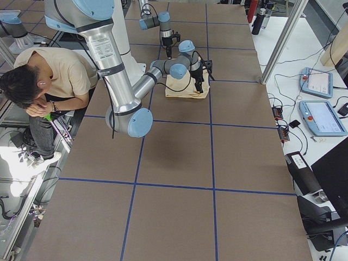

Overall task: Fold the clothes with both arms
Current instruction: 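Grasp the shirt's side edge with the left gripper while the right lifts away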

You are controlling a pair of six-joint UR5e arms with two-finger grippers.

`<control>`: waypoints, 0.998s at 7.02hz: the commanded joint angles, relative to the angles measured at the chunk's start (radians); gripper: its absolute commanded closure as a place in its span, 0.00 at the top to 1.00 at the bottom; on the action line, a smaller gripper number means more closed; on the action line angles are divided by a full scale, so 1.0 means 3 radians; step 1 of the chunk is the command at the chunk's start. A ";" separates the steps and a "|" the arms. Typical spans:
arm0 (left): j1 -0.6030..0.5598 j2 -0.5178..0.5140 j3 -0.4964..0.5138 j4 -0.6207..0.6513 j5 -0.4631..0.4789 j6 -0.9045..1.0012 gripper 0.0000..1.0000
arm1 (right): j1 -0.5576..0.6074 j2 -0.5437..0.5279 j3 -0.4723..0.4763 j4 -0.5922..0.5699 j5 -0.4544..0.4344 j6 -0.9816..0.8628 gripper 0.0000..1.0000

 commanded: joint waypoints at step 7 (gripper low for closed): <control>-0.0810 0.0079 0.0263 0.0031 -0.0005 0.0938 0.00 | -0.0031 -0.0001 -0.0013 0.0000 0.0000 0.0040 1.00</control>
